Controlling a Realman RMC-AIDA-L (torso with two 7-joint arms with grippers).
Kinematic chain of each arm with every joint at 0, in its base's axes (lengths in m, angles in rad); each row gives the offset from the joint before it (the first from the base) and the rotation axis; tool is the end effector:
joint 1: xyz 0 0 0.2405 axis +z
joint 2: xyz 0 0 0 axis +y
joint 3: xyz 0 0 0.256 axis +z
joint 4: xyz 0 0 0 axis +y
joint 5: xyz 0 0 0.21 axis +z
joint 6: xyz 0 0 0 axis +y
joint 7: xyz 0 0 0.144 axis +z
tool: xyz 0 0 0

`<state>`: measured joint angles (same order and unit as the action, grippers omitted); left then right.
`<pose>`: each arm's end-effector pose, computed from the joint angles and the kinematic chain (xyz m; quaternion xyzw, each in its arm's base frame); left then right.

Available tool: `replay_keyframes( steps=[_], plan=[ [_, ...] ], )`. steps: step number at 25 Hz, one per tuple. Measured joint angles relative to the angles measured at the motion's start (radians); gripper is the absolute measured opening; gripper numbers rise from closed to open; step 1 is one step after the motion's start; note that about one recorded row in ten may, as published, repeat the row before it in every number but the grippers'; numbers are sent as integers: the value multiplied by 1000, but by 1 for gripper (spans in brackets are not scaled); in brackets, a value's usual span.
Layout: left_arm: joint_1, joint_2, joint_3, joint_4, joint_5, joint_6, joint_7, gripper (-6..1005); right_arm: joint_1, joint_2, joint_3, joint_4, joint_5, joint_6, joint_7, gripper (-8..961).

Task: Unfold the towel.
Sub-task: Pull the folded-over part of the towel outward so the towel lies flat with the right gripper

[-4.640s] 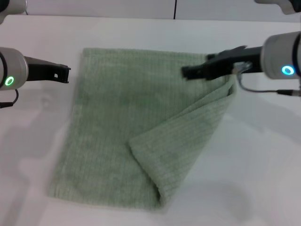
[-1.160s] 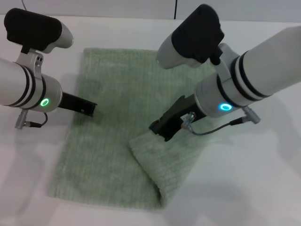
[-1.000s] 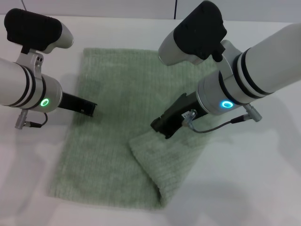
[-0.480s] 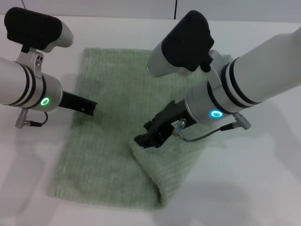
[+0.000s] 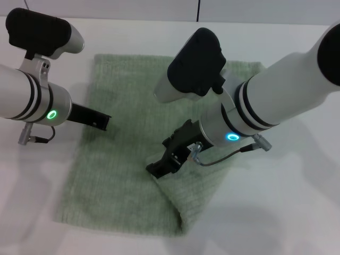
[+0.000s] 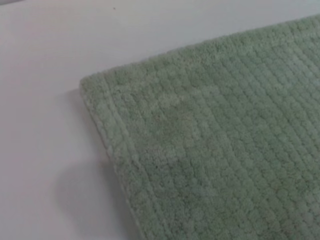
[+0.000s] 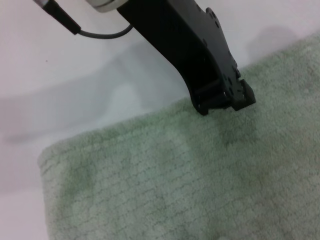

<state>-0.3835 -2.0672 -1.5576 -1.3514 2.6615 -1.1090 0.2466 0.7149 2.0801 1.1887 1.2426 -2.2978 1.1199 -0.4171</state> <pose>-0.2302 0.3537 -0.0182 -0.8398 -0.4308 0.0942 0.3165 0.0993 0.3215 -0.1204 -0.9683 0.2069 -0.1018 0.0958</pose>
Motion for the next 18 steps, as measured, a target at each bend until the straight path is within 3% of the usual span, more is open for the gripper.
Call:
replay_keyframes(
  steps=[6, 18],
  plan=[
    [0, -1, 9, -2, 0, -2, -4, -2, 13, 0, -31, -25, -2, -38, -9, 694],
    [4, -1, 13, -19, 0, -13, -5, -1, 24, 1, -61, -52, 0, -70, -28, 694]
  ],
)
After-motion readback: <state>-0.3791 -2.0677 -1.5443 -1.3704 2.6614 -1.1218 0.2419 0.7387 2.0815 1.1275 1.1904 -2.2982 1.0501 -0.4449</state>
